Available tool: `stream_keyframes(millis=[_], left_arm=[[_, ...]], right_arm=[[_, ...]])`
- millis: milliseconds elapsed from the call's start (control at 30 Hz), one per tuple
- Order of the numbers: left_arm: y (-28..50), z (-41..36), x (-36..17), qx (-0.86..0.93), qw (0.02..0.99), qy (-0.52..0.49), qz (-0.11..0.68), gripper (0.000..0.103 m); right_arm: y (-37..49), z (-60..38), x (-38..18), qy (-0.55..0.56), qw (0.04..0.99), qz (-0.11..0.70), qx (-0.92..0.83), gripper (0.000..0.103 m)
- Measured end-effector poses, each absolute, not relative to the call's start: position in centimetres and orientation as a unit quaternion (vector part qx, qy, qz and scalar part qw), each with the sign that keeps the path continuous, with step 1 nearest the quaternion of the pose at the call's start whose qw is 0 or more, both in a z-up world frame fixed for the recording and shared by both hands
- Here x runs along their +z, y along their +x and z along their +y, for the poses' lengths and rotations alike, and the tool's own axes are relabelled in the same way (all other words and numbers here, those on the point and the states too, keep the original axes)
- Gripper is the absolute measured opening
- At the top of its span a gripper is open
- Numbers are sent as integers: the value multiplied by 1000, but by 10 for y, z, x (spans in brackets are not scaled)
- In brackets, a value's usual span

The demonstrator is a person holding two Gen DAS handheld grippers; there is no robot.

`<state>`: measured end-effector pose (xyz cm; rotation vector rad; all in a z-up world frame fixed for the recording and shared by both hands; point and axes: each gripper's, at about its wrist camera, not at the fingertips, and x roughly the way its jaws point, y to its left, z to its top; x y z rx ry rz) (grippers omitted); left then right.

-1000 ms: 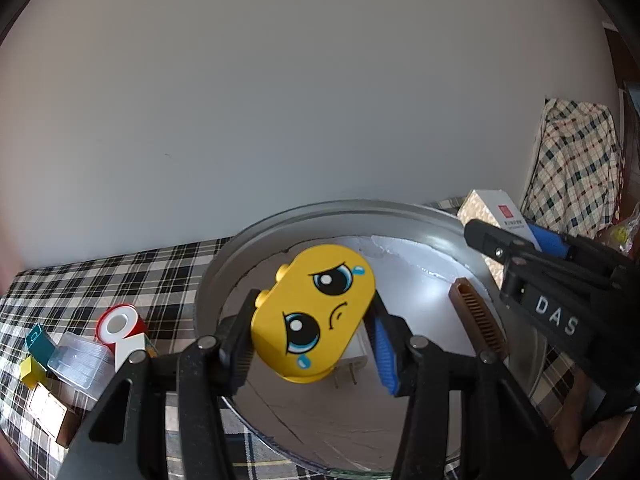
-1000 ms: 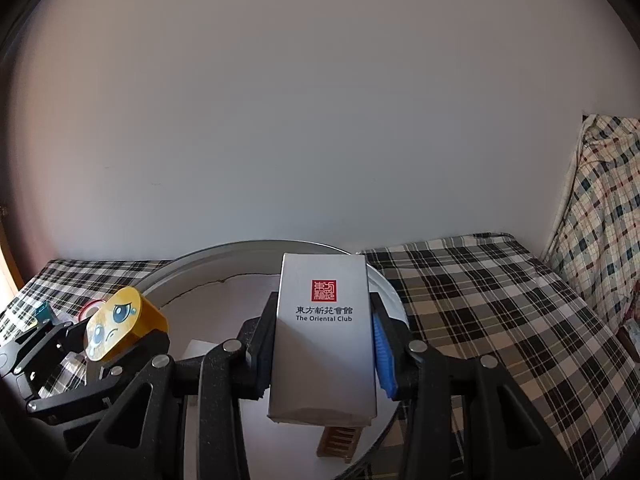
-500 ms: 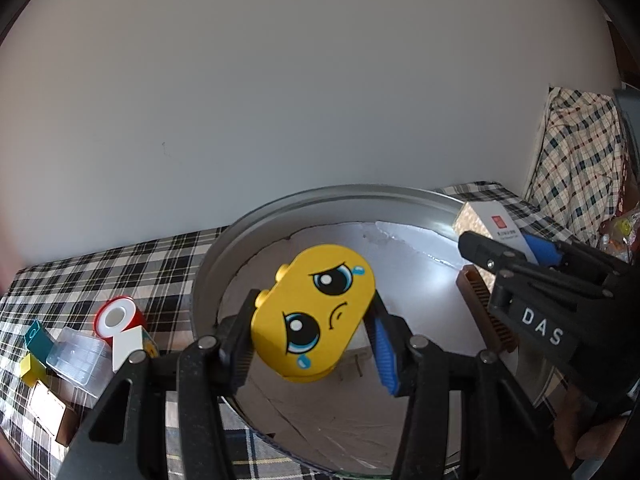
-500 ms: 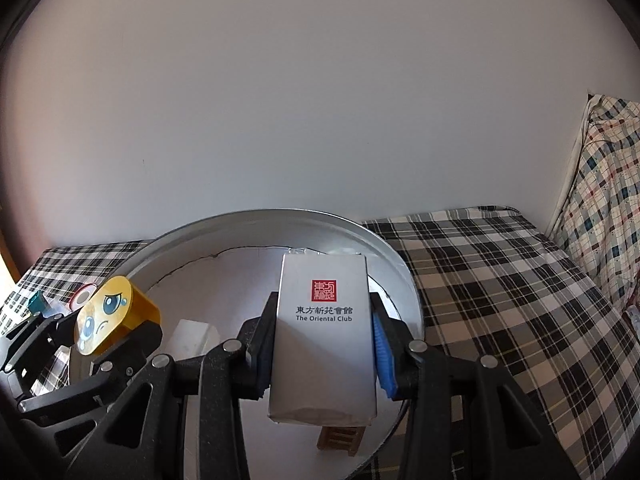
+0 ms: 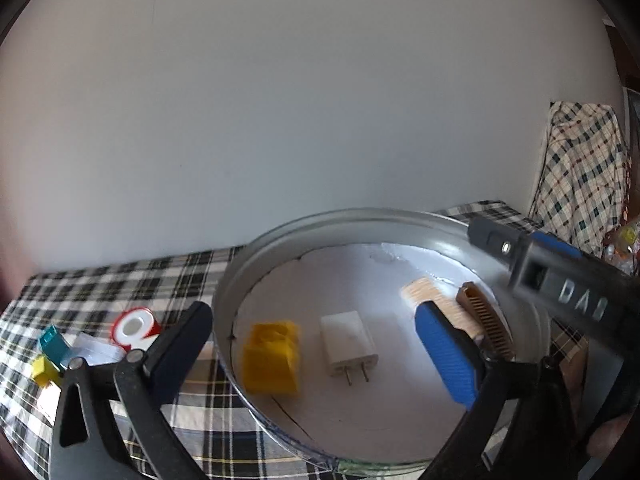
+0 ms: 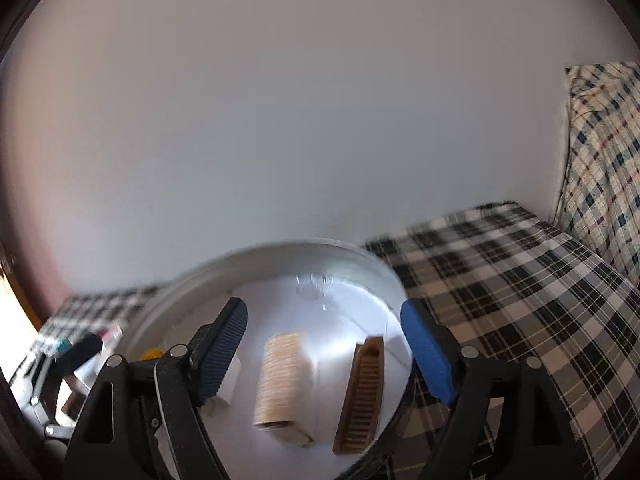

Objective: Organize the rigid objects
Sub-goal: 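Lower and open the right tool over the tin while the left tool releases the yellow block, then withdraw both tools from the tin toward the remaining objects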

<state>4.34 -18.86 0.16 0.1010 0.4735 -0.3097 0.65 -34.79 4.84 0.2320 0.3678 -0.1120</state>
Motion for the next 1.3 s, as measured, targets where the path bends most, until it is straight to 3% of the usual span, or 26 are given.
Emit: stream_keyframes(millis=[167, 567, 800, 1300], left_arm=[[44, -185, 0, -143, 961, 54, 231, 103], [43, -167, -1, -122, 968, 48, 215, 103], [35, -153, 1, -89, 978, 64, 177, 103], [31, -99, -1, -82, 975, 39, 204, 103]], right_arm=[[-3, -358, 53, 142, 977, 140, -75, 86], [-7, -359, 52, 137, 977, 130, -102, 86], [-32, -350, 59, 116, 983, 44, -138, 86], [-45, -334, 58, 118, 980, 46, -150, 86]])
